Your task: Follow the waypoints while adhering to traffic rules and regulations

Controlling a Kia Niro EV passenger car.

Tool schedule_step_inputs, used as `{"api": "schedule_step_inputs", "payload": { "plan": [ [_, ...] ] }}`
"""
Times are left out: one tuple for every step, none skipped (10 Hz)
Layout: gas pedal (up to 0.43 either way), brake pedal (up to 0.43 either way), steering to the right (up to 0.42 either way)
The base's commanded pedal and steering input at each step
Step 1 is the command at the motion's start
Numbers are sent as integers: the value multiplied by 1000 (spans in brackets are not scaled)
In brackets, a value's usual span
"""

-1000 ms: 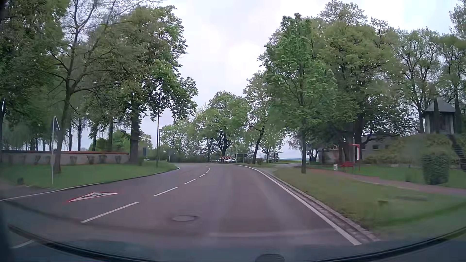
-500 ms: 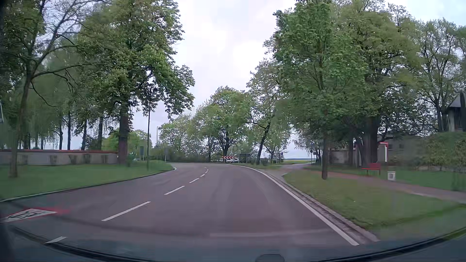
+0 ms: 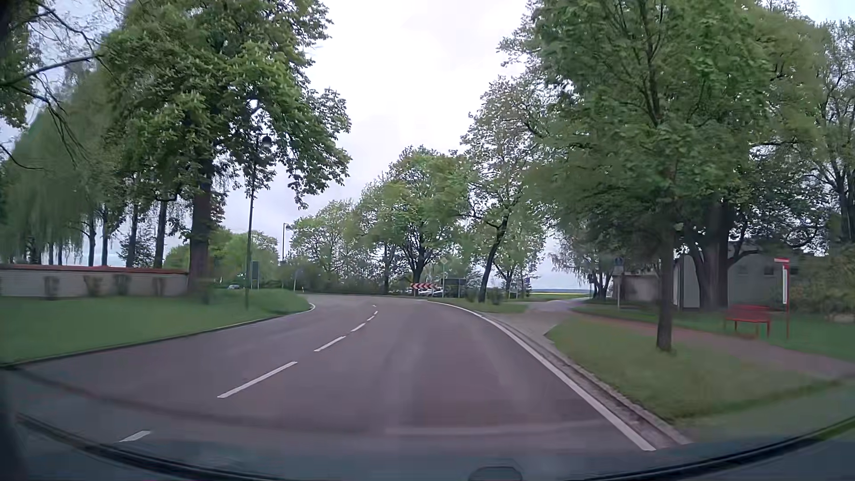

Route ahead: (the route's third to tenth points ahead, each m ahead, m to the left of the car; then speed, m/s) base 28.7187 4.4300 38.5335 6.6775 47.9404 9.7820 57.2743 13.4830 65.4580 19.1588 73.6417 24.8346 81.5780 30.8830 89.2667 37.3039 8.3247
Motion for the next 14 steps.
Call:
{"api": "schedule_step_inputs", "payload": {
  "plan": [
    [130, 0, -12],
    [130, 0, -12],
    [130, 0, -12],
    [130, 0, -12],
    [130, 0, -12],
    [130, 0, -12],
    [130, 0, -12],
    [130, 0, -12],
    [130, 0, -12],
    [130, 0, -14],
    [130, 0, -17],
    [130, 0, -18],
    [130, 0, -18],
    [130, 0, -18]
  ]
}}
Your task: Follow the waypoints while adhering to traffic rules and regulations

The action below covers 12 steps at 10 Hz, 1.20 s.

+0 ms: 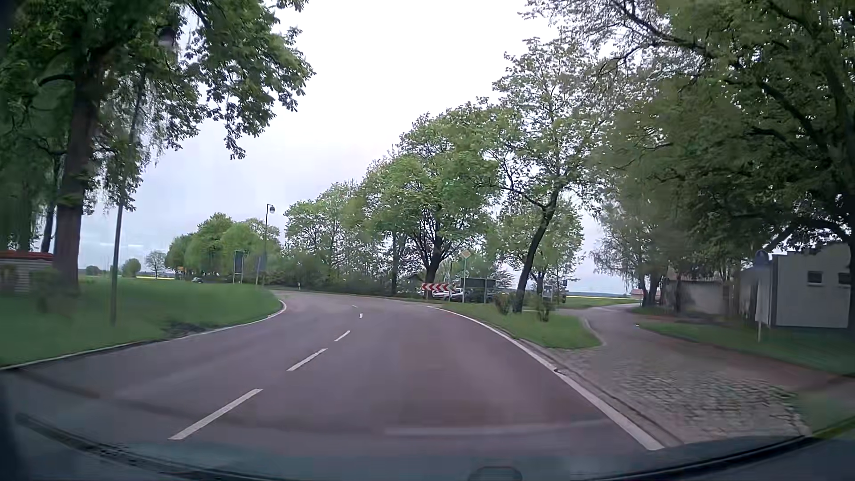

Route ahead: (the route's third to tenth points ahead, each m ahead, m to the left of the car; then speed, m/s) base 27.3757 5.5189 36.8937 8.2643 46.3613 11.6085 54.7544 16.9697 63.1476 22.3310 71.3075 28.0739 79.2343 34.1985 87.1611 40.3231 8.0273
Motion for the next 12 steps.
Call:
{"api": "schedule_step_inputs", "payload": {
  "plan": [
    [130, 0, -18],
    [130, 0, -18],
    [138, 0, -18],
    [138, 0, -19],
    [138, 0, -20],
    [150, 0, -21],
    [150, 0, -24],
    [150, 0, -29],
    [150, 0, -33],
    [150, 0, -28],
    [150, 0, -28],
    [150, 0, -29]
  ]
}}
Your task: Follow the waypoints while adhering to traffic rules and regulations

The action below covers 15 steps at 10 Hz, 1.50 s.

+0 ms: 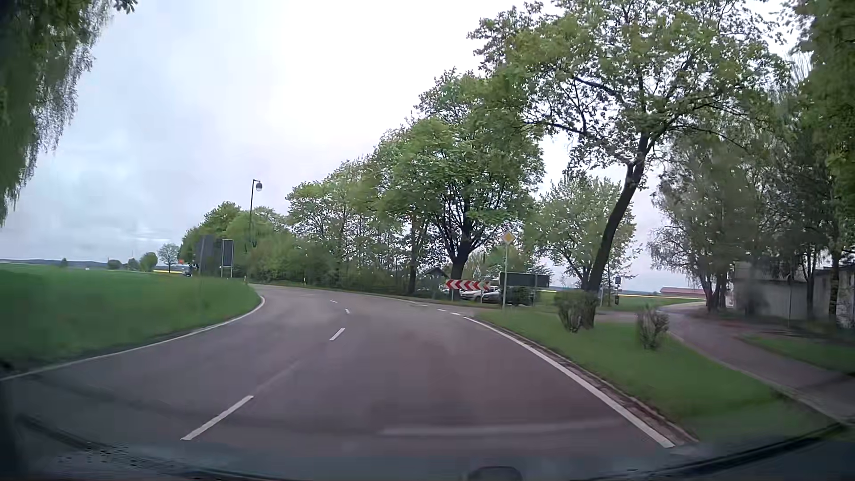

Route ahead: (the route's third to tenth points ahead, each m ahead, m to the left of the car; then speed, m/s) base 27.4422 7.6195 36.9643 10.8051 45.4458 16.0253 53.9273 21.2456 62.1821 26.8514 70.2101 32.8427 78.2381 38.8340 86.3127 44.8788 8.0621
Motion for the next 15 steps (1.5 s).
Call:
{"api": "schedule_step_inputs", "payload": {
  "plan": [
    [150, 0, -32],
    [150, 0, -33],
    [150, 0, -33],
    [150, 0, -33],
    [150, 0, -33],
    [150, 0, -33],
    [150, 0, -33],
    [150, 0, -33],
    [150, 0, -33],
    [150, 0, -34],
    [150, 0, -34],
    [150, 0, -36],
    [150, 0, -36],
    [150, 0, -37],
    [150, 0, -39]
  ]
}}
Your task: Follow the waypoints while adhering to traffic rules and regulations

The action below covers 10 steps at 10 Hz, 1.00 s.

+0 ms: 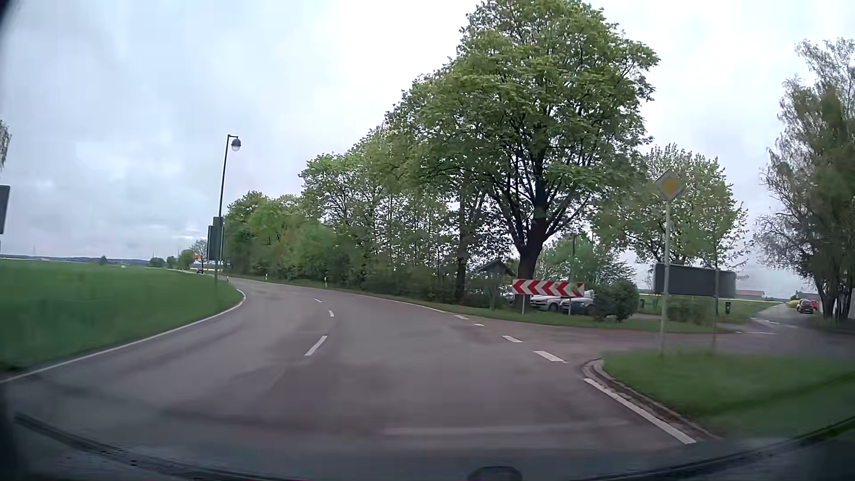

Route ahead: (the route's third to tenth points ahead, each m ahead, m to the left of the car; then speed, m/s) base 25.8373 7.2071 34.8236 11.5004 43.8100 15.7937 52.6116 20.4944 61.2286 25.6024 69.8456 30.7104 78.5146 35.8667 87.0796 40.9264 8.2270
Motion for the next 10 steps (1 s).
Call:
{"api": "schedule_step_inputs", "payload": {
  "plan": [
    [150, 0, -40],
    [150, 0, -40],
    [150, 0, -40],
    [150, 0, -41],
    [150, 0, -47],
    [150, 0, -53],
    [150, 0, -57],
    [150, 0, -56],
    [150, 0, -55],
    [150, 0, -54]
  ]
}}
